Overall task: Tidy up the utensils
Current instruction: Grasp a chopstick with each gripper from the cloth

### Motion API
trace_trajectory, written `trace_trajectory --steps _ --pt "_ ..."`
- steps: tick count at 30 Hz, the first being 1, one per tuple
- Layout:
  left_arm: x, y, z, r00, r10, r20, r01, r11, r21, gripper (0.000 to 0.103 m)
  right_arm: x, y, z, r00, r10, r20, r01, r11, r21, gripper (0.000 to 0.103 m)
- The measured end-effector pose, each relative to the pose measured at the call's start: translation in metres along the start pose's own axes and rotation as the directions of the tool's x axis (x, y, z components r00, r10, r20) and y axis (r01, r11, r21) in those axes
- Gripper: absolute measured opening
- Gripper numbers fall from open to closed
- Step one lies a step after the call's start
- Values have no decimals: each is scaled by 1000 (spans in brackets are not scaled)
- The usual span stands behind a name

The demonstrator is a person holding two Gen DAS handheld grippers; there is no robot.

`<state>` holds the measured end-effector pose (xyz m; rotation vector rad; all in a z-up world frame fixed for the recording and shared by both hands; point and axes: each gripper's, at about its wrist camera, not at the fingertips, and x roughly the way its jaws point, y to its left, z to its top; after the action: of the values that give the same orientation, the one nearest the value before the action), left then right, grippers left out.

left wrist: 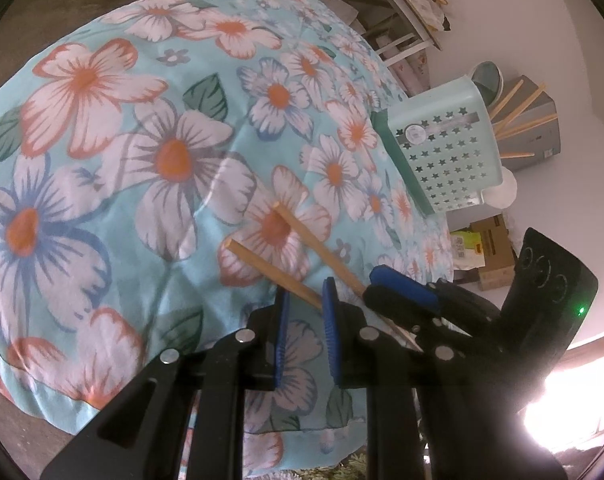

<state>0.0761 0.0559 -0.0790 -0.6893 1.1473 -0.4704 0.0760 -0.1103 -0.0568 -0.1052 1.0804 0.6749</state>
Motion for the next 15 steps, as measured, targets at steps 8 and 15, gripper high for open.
trace_trajectory --steps 8,15 --pt "6 -7 11 1000 26 7 -26 999 47 16 6 -11 0 997 -74 6 73 996 54 8" --pt "27 -34 42 985 158 65 -168 962 213 12 -15 -63 -12 993 -116 10 107 943 317 6"
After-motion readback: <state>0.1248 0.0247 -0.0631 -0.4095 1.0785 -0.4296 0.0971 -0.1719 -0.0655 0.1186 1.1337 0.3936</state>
